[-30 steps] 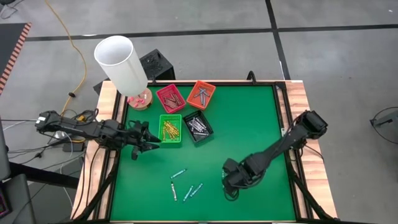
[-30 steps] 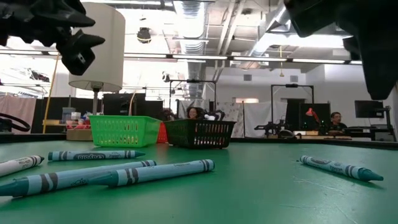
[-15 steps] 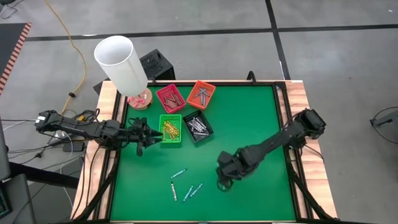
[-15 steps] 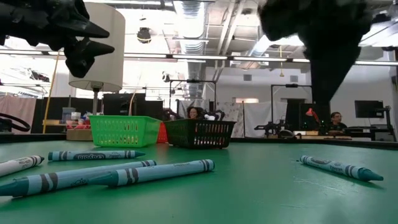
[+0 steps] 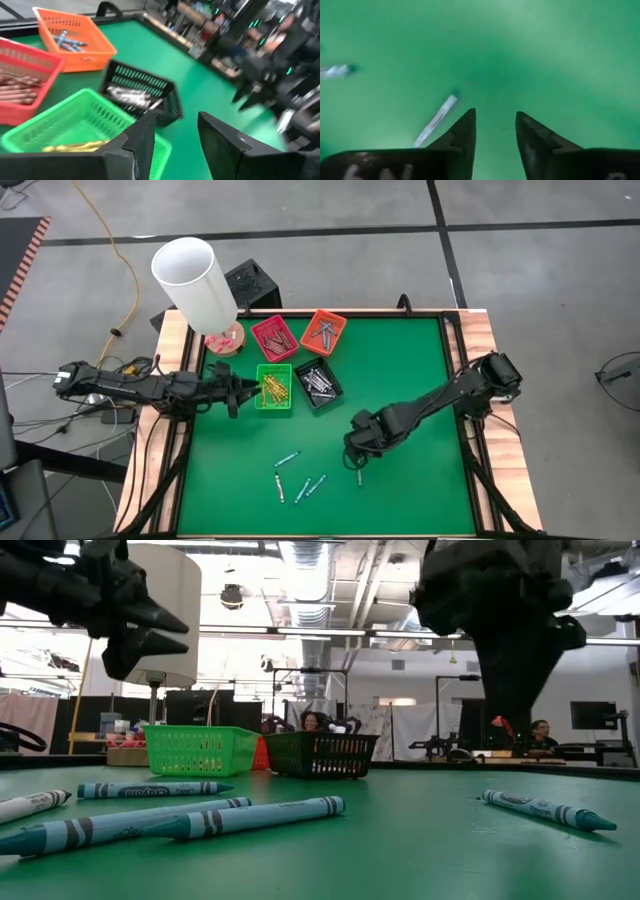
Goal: Sort crayons
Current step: Put the blue crayon into the orange bin
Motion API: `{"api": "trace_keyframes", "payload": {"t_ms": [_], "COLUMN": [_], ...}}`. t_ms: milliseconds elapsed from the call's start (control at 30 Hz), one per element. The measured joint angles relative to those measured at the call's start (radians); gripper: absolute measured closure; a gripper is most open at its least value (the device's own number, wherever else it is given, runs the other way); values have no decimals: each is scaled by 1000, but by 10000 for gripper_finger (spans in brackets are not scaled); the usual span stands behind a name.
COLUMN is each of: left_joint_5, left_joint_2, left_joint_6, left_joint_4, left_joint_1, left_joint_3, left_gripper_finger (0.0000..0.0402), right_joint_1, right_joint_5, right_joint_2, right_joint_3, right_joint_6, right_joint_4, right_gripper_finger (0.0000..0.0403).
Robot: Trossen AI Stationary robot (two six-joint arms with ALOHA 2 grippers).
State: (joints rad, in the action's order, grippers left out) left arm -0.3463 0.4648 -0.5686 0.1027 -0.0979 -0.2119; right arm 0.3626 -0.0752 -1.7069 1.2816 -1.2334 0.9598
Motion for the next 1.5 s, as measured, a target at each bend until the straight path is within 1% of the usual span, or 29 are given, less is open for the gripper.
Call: {"api": "trace_keyframes", "payload": {"t_ms": [100,200,233,333,367,433,533,667,733,933,1133,1233,1400,1500], "left_joint_5": [-8,-9,-9,0,7,28,31,29,46,54,55,55,55,54], "left_joint_2": [0,0,0,0,0,0,0,0,0,0,0,0,0,0], "left_joint_6": [62,95,94,42,32,34,43,15,6,5,6,11,17,26], "left_joint_4": [-49,-77,-77,-47,-38,-28,-29,-27,-26,-20,-15,-15,-14,-14], "left_joint_1": [0,-1,-1,-1,-1,-1,-1,-1,-1,-2,-24,-37,-55,-61], "left_joint_3": [0,0,0,0,0,0,0,0,0,0,0,0,0,0], "left_gripper_finger": [255,244,241,230,227,225,225,226,226,226,226,226,226,226], "right_joint_1": [-12,12,27,79,100,140,187,224,233,224,190,176,171,172], "right_joint_5": [-61,-92,-85,-17,-15,-45,-110,-130,-138,-140,-137,-118,-101,-87], "right_joint_2": [0,0,0,-1,-1,-1,-1,-5,-16,-45,-100,-134,-193,-231], "right_joint_3": [-37,-104,-130,-189,-198,-205,-206,-206,-206,-190,-112,-59,38,91], "right_joint_6": [-50,-130,-168,-286,-319,-370,-420,-431,-442,-408,-318,-281,-284,-284], "right_joint_4": [-29,-136,-182,-341,-385,-426,-414,-417,-418,-423,-406,-355,-187,-135], "right_gripper_finger": [248,220,213,196,193,192,191,193,193,193,194,194,194,194]}}
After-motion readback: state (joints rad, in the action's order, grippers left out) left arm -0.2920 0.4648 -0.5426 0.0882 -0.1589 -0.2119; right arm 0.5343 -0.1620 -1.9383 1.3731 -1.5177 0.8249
